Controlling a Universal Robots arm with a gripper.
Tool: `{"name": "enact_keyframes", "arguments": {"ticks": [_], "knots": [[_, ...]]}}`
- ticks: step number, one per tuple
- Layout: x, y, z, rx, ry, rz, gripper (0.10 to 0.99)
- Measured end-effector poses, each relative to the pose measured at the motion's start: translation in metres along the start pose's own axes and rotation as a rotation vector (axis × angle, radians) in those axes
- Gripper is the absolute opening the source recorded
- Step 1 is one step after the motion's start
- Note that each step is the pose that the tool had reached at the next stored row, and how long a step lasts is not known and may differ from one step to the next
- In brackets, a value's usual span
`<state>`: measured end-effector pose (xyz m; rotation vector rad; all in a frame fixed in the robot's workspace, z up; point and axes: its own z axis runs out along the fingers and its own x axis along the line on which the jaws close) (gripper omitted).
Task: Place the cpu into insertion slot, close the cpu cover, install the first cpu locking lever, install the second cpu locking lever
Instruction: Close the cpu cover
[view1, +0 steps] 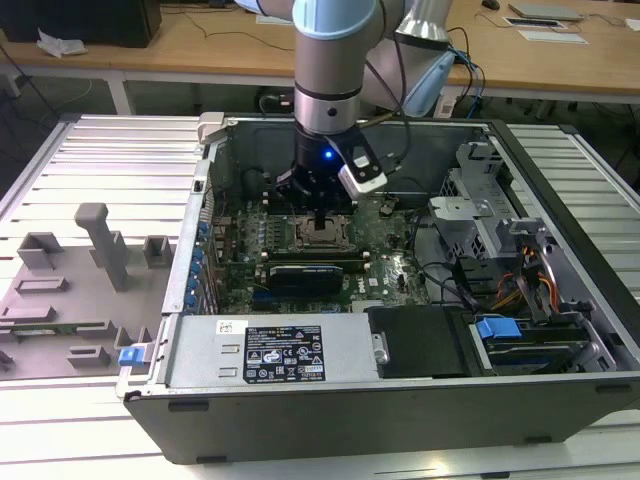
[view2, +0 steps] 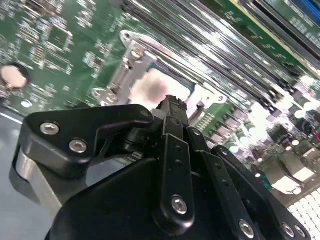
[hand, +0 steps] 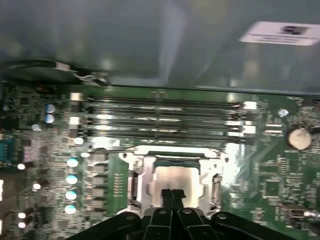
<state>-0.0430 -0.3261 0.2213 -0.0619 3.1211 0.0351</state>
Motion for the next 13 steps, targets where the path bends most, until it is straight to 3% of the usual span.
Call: {"name": "enact_keyframes", "arguments": {"ticks": [2, 6, 11, 13], "knots": [[-0.0045, -0.0003, 0.0000, 0.001, 0.0031, 0.000, 0.106], [-0.0047, -0.0001, -0.0054, 0.007, 0.0037, 0.000, 0.106], [-0.0050, 0.0004, -0.0257, 0.008, 0.0037, 0.000, 0.106], [-0.0051, 0.0004, -0.0292, 0.009, 0.0036, 0.000, 0.106]]}}
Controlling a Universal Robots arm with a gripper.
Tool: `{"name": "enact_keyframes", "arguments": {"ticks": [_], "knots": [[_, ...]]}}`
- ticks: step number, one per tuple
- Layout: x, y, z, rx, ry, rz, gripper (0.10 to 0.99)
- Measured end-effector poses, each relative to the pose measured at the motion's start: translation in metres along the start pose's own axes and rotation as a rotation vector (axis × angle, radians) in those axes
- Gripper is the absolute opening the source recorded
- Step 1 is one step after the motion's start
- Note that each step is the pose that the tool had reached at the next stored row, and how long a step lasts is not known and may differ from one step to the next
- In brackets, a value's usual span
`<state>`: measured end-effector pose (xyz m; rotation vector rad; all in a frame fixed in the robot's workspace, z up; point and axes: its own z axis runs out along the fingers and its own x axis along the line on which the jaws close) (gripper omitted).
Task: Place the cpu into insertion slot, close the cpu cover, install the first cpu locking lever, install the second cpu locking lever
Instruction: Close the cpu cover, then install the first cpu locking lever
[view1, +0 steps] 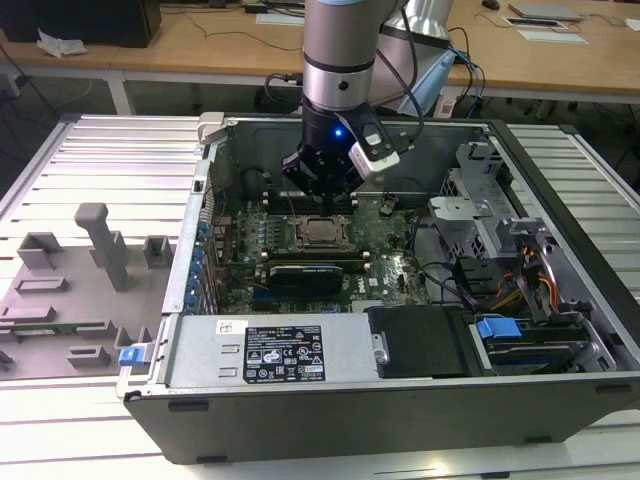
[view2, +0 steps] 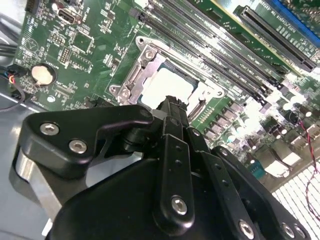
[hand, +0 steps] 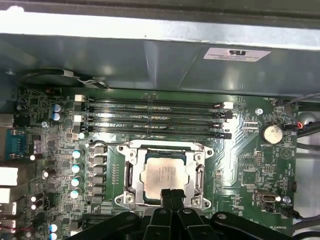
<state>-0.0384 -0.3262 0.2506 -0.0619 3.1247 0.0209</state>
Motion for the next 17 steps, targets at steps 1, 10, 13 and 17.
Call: {"name": "enact_keyframes", "arguments": {"ticks": [1, 10, 13, 17], "knots": [[0.0000, 0.0000, 0.0000, 0.000, 0.0001, 0.000, 0.106], [0.0000, 0.0000, -0.0001, 0.001, 0.0002, 0.000, 0.106], [0.0000, 0.0000, -0.0001, 0.001, 0.0001, 0.000, 0.106], [0.0000, 0.0000, -0.0001, 0.001, 0.0001, 0.000, 0.106]]}}
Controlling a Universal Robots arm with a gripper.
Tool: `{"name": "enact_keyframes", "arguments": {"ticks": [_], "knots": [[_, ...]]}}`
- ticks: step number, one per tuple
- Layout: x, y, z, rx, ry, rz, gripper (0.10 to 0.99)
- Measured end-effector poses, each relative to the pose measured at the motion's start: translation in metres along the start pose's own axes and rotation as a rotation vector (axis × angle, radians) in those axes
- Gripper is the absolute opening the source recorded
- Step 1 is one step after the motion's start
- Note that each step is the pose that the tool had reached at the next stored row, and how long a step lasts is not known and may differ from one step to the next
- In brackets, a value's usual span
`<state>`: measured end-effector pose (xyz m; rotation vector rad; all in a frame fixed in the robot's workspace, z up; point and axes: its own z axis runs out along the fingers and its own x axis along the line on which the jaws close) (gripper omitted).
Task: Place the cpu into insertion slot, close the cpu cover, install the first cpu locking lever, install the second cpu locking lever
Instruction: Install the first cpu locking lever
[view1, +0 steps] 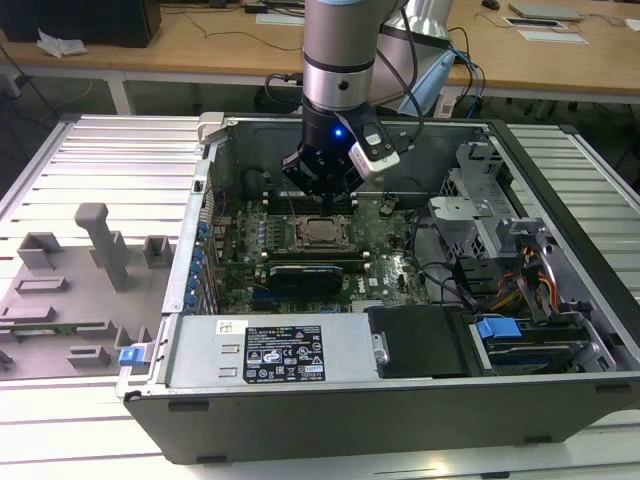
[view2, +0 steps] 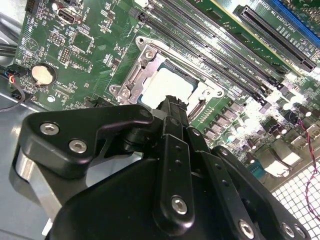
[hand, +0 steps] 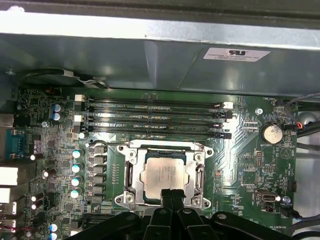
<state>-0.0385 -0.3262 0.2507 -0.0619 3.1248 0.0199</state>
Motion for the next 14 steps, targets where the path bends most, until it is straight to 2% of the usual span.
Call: {"name": "enact_keyframes", "arguments": {"ticks": [2, 4, 14], "knots": [[0.0014, 0.0001, 0.0000, 0.000, 0.0000, 0.000, 0.106], [0.0074, 0.0003, -0.0001, 0.000, -0.0001, 0.000, 0.106], [0.0257, 0.0010, -0.0004, 0.000, -0.0001, 0.000, 0.106]]}}
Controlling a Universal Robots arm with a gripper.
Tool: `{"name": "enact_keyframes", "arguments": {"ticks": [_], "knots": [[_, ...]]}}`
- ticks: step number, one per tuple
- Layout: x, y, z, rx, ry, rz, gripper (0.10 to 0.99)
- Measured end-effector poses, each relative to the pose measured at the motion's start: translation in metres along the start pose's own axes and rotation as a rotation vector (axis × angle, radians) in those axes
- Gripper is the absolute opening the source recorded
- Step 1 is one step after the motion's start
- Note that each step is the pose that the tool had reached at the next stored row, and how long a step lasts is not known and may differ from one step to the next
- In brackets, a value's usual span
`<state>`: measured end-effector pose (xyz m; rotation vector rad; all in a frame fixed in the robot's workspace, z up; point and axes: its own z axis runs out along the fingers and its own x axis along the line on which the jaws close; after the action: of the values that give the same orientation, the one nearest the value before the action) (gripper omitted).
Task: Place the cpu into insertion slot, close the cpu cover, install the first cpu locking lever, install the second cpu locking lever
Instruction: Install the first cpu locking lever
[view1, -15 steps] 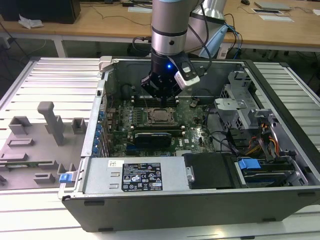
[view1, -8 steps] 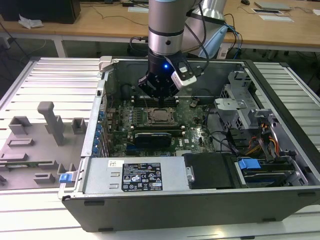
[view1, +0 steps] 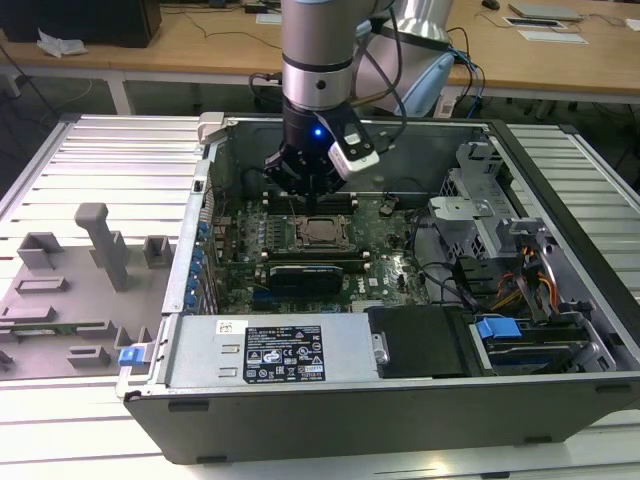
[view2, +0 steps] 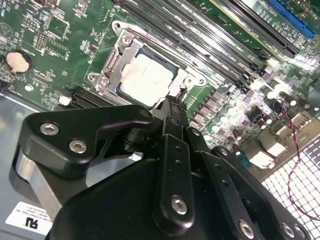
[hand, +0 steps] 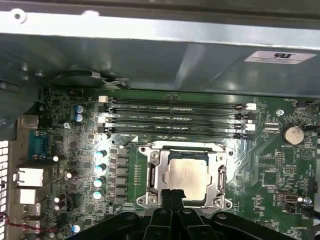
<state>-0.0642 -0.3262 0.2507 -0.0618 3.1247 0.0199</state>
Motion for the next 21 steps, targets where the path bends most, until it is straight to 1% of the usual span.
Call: {"name": "enact_keyframes", "arguments": {"ticks": [2, 4, 6, 7, 8, 10, 12, 13, 14, 15, 16, 17, 18, 19, 20, 21], "knots": [[0.0066, 0.0003, -0.0001, 0.000, -0.0004, 0.000, 0.106], [0.0159, 0.0006, -0.0002, 0.000, -0.0017, 0.000, 0.106], [0.0212, 0.0009, -0.0003, 0.000, -0.0026, 0.000, 0.106], [0.0256, 0.0010, -0.0004, 0.000, -0.0036, 0.000, 0.106], [0.0299, 0.0012, -0.0004, -0.003, -0.0054, 0.000, 0.106], [0.0329, 0.0013, -0.0005, -0.008, -0.0072, 0.000, 0.106], [0.0361, 0.0014, -0.0005, -0.020, -0.0106, 0.000, 0.106], [0.0384, 0.0015, -0.0006, -0.031, -0.0136, 0.000, 0.106], [0.0396, 0.0016, -0.0006, -0.039, -0.0158, 0.001, 0.106], [0.0411, 0.0016, -0.0007, -0.053, -0.0199, 0.001, 0.106], [0.0428, 0.0017, -0.0006, -0.076, -0.0253, 0.001, 0.106], [0.0450, 0.0018, -0.0007, -0.109, -0.0323, 0.002, 0.106], [0.0462, 0.0018, -0.0007, -0.126, -0.0359, 0.002, 0.106], [0.0470, 0.0019, -0.0007, -0.135, -0.0379, 0.002, 0.106], [0.0486, 0.0019, -0.0008, -0.147, -0.0414, 0.003, 0.106], [0.0499, 0.0020, -0.0008, -0.157, -0.0437, 0.003, 0.106]]}}
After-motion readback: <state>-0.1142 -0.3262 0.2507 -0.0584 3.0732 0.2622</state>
